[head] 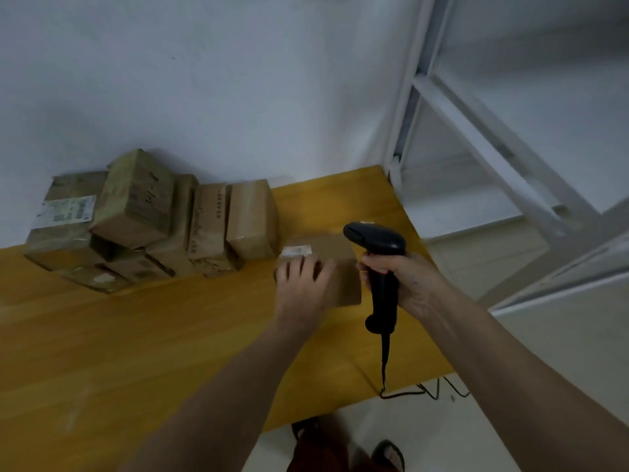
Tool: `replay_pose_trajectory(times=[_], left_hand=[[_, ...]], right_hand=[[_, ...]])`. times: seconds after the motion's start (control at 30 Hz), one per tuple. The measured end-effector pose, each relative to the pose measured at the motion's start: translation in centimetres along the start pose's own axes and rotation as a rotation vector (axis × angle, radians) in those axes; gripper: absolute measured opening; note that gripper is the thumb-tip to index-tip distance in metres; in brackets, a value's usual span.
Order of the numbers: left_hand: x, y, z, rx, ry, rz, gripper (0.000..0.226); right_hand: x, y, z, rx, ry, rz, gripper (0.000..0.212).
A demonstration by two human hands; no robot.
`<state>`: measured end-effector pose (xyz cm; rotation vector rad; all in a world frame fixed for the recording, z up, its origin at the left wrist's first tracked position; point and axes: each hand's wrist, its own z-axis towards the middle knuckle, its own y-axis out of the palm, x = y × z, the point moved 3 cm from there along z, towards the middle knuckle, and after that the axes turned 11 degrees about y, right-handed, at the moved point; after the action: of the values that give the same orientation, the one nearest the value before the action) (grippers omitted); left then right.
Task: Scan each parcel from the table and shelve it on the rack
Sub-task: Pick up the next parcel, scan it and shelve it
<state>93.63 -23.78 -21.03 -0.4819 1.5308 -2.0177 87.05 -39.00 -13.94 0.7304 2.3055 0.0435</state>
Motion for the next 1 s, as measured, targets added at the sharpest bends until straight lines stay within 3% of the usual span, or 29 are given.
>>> replay_pose_trajectory(times=[0.13,0.2,0.27,0.43,0.57,0.67,0.77,0.87,0.93,1.0], left_hand=[[3.2,2.3,-2.6,-0.104,0.163,0.081,0.071],[4.3,3.1,-3.6,-0.170,0.188,0.108,0.079],[5.0,3.6,-4.2,-0.233,0.176,0.088,0.084],[5.8,5.6,-5.6,-0.440,0.112,-0.104,0.063],[3.9,5.4,-4.9,-0.332,-0.091,-0.371,0.047],[0.6,4.6,-3.3,-0.214,-0.304,-0.419,0.047],[-2.7,5.1,-2.5,-0.352,-0.692,-0.517,0.059],[-3.6,6.3,-3.5,-0.481,-1.128,-0.977,0.066],[-3.1,6.7,-5.0,-0.543,-1.273,-1.236,0.067],[-2.5,7.3,-6.4,-0.597,-1.289,-1.336,0.066]], right_hand=[[3.0,-2.2,0.7,0.079,0.048,-0.048,0.010],[4.2,-2.9,1.2,0.109,0.072,-0.062,0.020],[5.1,-3.2,1.7,0.129,0.093,-0.063,0.016],[6.2,-3.2,2.5,0.180,0.142,-0.108,0.011],[6.5,-2.9,3.1,0.192,0.160,-0.125,0.012],[6.9,-2.7,3.7,0.217,0.174,-0.144,0.019],[7.1,-2.3,4.1,0.237,0.186,-0.161,0.026],[6.9,-1.8,4.8,0.238,0.188,-0.166,0.021],[6.8,-1.6,5.2,0.240,0.198,-0.164,0.021],[7.0,-1.3,5.7,0.225,0.221,-0.154,0.027]])
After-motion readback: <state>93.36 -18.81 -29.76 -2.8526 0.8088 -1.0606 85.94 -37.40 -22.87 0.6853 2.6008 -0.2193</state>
